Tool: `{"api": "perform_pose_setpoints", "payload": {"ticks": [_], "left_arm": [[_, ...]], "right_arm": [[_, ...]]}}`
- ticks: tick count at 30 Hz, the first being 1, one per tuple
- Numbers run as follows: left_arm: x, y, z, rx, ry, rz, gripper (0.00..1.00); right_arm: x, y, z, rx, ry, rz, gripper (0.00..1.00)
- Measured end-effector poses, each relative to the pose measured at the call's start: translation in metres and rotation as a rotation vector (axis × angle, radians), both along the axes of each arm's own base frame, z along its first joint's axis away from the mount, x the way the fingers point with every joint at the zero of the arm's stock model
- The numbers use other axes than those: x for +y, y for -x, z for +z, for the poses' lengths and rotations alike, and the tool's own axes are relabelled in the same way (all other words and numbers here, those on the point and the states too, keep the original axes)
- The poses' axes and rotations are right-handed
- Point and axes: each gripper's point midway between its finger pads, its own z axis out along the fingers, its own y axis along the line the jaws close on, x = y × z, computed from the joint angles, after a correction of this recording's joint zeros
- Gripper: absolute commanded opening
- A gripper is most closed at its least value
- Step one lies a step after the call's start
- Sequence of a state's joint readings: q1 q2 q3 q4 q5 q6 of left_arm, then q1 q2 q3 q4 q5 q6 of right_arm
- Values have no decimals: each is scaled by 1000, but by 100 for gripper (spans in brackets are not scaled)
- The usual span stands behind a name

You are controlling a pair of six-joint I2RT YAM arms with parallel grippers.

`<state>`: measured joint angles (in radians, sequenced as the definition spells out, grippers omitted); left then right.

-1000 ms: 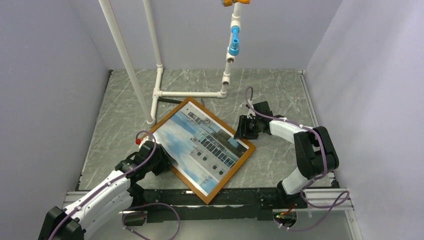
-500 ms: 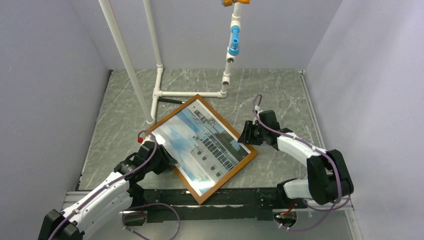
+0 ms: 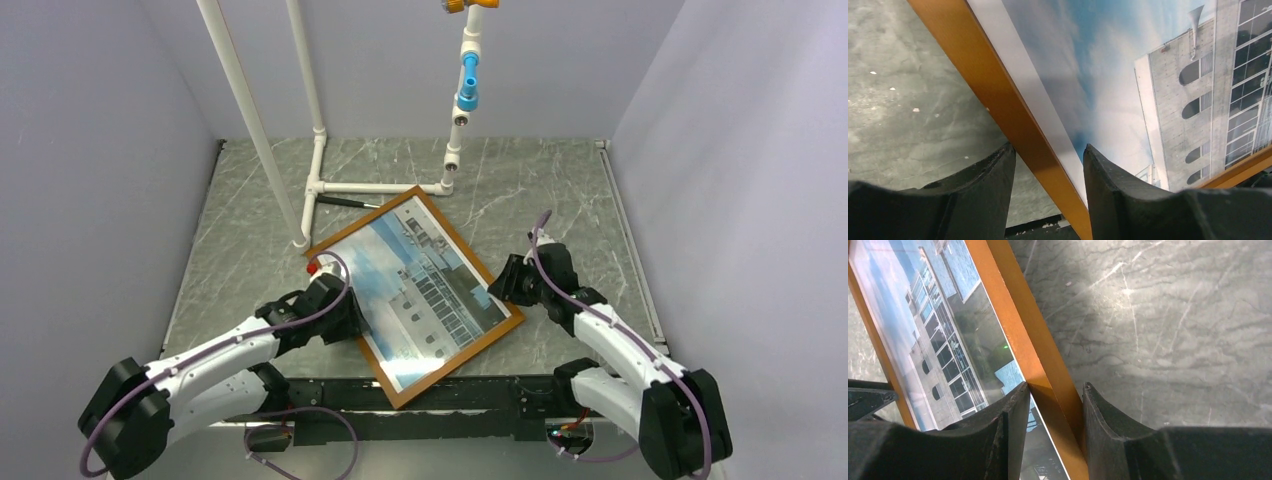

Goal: Put the photo into the frame
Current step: Adjust the photo frame at the center of the board.

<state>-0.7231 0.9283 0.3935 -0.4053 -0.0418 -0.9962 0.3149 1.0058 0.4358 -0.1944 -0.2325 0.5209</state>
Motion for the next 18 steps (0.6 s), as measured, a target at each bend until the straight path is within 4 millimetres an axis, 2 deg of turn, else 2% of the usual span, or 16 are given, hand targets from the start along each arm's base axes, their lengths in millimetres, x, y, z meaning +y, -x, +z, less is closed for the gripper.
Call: {"api": "perform_pose_setpoints", "payload": {"ticks": [3, 11, 18], "left_arm": [[-5, 0, 1, 0, -26, -33, 55], [2, -14, 2, -38, -180, -60, 56], [-1, -19, 0, -39, -249, -109, 57]], "right_arm": [[-5, 7, 1, -14, -8, -31, 38], [0, 76, -17, 194, -98, -26, 38], [3, 113, -26, 306, -148, -7, 41]]}}
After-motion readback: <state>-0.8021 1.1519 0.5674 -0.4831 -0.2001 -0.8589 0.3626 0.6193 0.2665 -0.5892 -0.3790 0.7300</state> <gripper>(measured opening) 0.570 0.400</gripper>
